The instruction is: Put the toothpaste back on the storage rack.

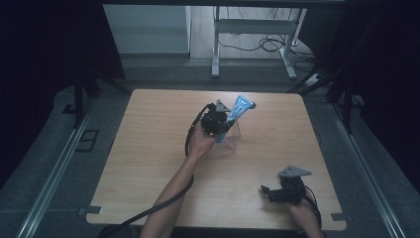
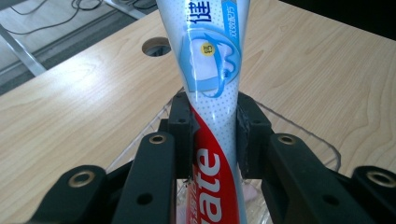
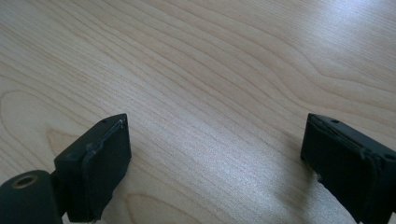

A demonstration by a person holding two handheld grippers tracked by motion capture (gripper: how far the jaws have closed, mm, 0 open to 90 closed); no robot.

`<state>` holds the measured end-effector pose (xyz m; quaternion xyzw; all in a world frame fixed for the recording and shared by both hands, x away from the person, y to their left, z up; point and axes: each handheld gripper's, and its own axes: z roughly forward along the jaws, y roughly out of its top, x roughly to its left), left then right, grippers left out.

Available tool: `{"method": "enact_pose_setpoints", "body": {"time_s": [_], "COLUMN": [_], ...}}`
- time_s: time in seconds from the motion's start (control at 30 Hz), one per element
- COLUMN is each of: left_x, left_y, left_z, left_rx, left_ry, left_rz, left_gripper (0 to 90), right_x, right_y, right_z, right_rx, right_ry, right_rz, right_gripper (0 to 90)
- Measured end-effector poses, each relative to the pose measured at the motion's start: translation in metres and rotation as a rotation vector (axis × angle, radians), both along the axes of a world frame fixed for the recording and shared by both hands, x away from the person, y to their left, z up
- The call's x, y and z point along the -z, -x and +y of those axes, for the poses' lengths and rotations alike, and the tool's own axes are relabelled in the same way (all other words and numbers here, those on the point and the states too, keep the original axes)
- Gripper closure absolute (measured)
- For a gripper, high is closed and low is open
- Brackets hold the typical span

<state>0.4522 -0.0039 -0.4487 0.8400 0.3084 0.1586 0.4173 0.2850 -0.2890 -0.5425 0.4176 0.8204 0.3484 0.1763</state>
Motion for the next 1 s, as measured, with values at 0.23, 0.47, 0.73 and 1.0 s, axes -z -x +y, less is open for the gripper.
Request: {"method": "enact_pose_setpoints", "body": {"time_s": [0.23, 0.47, 0.73, 1.0], "left_x": [0.003, 0.004, 0.005, 0.007], "left_y": [0.001, 0.003, 0.008, 0.011], "left_z": [0.001, 0.0, -0.003, -0.005], "left_rx": [0.003, 0.001, 0.002, 0.004], "left_ry": [-0.022, -0.053, -0.105, -0.172], "left_rz": [0.009, 0.007, -0.003, -0.011], "left_gripper": [71.1, 70.7, 70.3, 69.6], "right_x": [0.0, 0.0, 0.0, 0.0], "right_y": [0.0, 0.0, 0.0, 0.0], "right_z": [0.0, 0.0, 0.0, 0.0], "right_rx": [0.0, 0.0, 0.0, 0.0], "right_ry": [0.0, 0.0, 0.0, 0.0], "right_rz": [-0.001, 0.0, 0.0, 0.0], "right_gripper": [8.2, 8.2, 8.2, 8.2]}}
